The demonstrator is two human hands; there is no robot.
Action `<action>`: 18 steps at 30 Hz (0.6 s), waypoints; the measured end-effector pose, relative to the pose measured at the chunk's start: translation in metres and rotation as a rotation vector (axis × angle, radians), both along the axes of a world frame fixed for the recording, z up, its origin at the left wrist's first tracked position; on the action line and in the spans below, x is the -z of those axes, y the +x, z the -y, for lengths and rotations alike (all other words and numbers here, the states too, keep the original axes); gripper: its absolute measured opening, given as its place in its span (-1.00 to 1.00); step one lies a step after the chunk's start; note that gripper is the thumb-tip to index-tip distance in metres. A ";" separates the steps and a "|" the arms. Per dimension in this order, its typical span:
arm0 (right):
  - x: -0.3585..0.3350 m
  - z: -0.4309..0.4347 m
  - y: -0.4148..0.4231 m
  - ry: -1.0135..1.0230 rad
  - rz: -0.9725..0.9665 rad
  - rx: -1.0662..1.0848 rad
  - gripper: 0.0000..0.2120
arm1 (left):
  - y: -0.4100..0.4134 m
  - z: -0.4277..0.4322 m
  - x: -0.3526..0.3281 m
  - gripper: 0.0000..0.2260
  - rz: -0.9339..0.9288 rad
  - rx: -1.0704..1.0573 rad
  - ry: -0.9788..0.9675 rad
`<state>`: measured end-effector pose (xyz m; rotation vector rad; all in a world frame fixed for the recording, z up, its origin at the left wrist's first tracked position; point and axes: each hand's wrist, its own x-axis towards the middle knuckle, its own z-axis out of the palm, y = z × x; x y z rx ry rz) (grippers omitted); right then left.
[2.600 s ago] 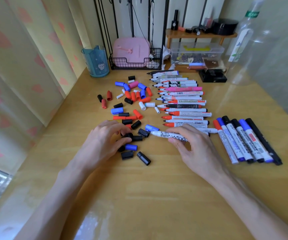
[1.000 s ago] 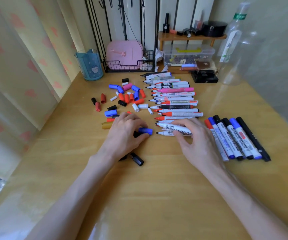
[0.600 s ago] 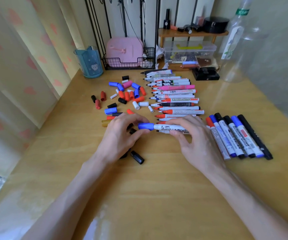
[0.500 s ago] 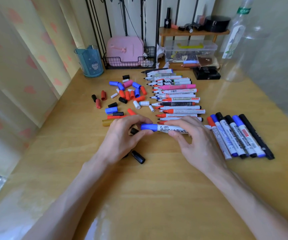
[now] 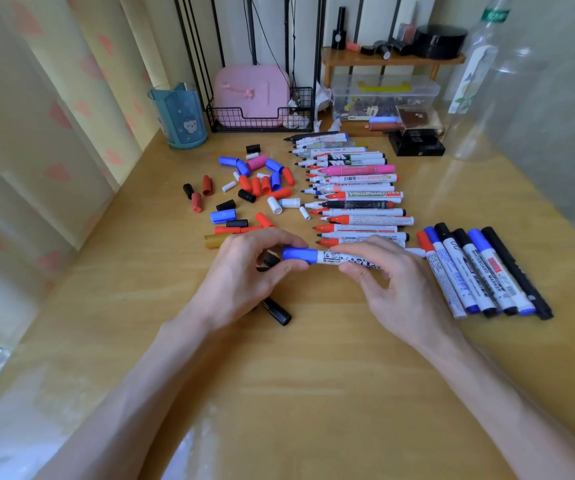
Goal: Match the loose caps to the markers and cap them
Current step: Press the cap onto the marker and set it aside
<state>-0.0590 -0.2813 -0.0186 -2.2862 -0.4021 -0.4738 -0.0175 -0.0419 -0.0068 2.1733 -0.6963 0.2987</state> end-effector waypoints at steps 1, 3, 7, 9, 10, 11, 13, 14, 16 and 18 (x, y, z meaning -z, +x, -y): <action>-0.001 -0.001 0.002 -0.007 0.002 0.006 -0.79 | 0.001 -0.002 0.000 -0.86 0.005 -0.007 0.018; -0.001 -0.002 0.005 -0.034 0.033 0.043 -0.80 | 0.006 -0.006 0.004 -0.85 0.018 -0.063 0.053; 0.003 0.006 0.006 -0.024 0.036 0.111 -0.79 | 0.013 -0.010 0.015 -0.82 0.041 -0.127 0.132; 0.004 0.008 0.006 -0.019 0.027 0.129 -0.78 | 0.017 -0.008 0.020 -0.82 0.062 -0.093 0.150; 0.004 0.007 0.006 -0.021 0.025 0.134 -0.78 | 0.018 -0.007 0.023 -0.83 0.074 -0.081 0.161; 0.003 0.007 0.006 -0.023 0.023 0.134 -0.78 | 0.020 -0.007 0.026 -0.84 0.082 -0.081 0.176; 0.004 0.005 0.006 -0.026 0.019 0.125 -0.79 | 0.021 -0.007 0.029 -0.84 0.096 -0.120 0.199; 0.004 0.005 0.006 -0.031 0.018 0.121 -0.79 | 0.021 -0.007 0.028 -0.84 0.121 -0.148 0.198; 0.004 0.005 0.005 -0.035 0.016 0.123 -0.80 | 0.024 -0.011 0.023 -0.86 0.183 -0.183 0.177; 0.004 0.006 0.005 -0.024 0.016 0.129 -0.79 | 0.033 -0.021 0.017 -0.85 0.197 -0.237 0.172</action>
